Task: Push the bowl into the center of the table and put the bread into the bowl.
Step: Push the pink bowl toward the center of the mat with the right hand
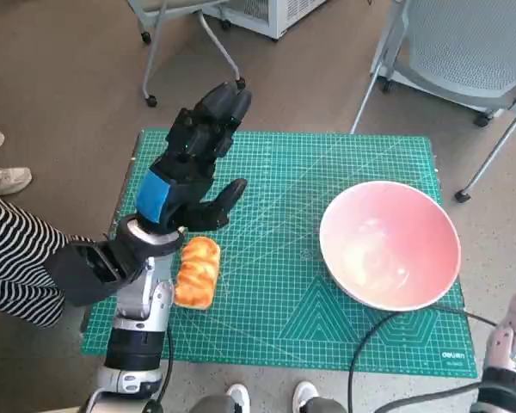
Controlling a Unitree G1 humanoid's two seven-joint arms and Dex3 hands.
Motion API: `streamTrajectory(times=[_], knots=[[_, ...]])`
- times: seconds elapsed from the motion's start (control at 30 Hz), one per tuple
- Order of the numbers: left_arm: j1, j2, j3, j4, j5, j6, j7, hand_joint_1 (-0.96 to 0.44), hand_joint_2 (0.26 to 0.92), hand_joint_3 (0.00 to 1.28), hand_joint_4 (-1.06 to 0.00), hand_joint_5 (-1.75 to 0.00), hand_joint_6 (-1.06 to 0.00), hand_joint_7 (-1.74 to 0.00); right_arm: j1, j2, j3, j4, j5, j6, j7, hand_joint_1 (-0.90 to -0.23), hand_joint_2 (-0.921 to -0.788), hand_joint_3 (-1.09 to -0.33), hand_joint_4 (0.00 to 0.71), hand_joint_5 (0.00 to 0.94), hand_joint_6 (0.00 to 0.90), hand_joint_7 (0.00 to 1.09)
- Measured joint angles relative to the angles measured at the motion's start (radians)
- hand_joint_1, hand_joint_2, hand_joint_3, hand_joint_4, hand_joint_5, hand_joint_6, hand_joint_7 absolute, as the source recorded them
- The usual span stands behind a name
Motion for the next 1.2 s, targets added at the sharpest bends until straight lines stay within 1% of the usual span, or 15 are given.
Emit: streamTrajectory(times=[0.3, 0.43, 0.53, 0.6, 0.73, 0.9, 1.07, 1.2], knots=[[-0.011, 0.000, 0.003, 0.007, -0.004, 0.000, -0.013, -0.14, 0.799, 0.68, 0.00, -0.19, 0.00, -0.40, -0.055, -0.003, 0.006, 0.226, 0.000, -0.006, -0.011, -0.569, -0.921, -0.797, 0.111, 0.012, 0.006, 0.48], [-0.013, 0.001, 0.005, 0.010, -0.015, 0.002, -0.020, -0.14, 0.801, 0.68, 0.00, -0.19, 0.00, -0.40, -0.079, -0.003, 0.017, 0.323, -0.002, -0.007, -0.008, -0.561, -0.921, -0.820, 0.114, 0.011, 0.003, 0.48], [-0.014, 0.003, 0.008, 0.011, -0.024, 0.003, -0.024, -0.14, 0.802, 0.67, 0.00, -0.18, 0.00, -0.40, -0.093, 0.000, 0.028, 0.374, -0.002, -0.005, 0.000, -0.539, -0.921, -0.830, 0.114, 0.009, 0.003, 0.47], [-0.014, 0.006, 0.009, 0.011, -0.026, 0.004, -0.027, -0.14, 0.803, 0.67, 0.00, -0.17, 0.00, -0.41, -0.106, 0.005, 0.038, 0.408, -0.003, 0.000, 0.006, -0.542, -0.921, -0.833, 0.115, 0.009, 0.005, 0.47], [-0.014, 0.010, 0.009, 0.011, -0.030, 0.006, -0.030, -0.14, 0.806, 0.66, 0.00, -0.17, 0.00, -0.41, -0.128, 0.021, 0.053, 0.457, -0.003, 0.013, 0.016, -0.567, -0.921, -0.833, 0.121, 0.010, 0.012, 0.45], [-0.014, 0.019, 0.010, 0.010, -0.035, 0.015, -0.036, -0.13, 0.807, 0.66, 0.00, -0.16, 0.00, -0.41, -0.161, 0.052, 0.070, 0.490, -0.003, 0.039, 0.031, -0.626, -0.921, -0.827, 0.113, 0.004, 0.025, 0.44], [-0.014, 0.029, 0.011, 0.003, -0.036, 0.024, -0.038, -0.13, 0.806, 0.66, 0.00, -0.16, 0.00, -0.42, -0.186, 0.084, 0.086, 0.497, -0.002, 0.043, 0.048, -0.632, -0.921, -0.824, 0.109, 0.001, 0.032, 0.44], [-0.014, 0.034, 0.012, -0.001, -0.037, 0.026, -0.038, -0.13, 0.807, 0.65, 0.00, -0.16, 0.00, -0.42, -0.209, 0.110, 0.091, 0.499, 0.000, 0.049, 0.064, -0.618, -0.921, -0.829, 0.112, 0.002, 0.041, 0.44]])
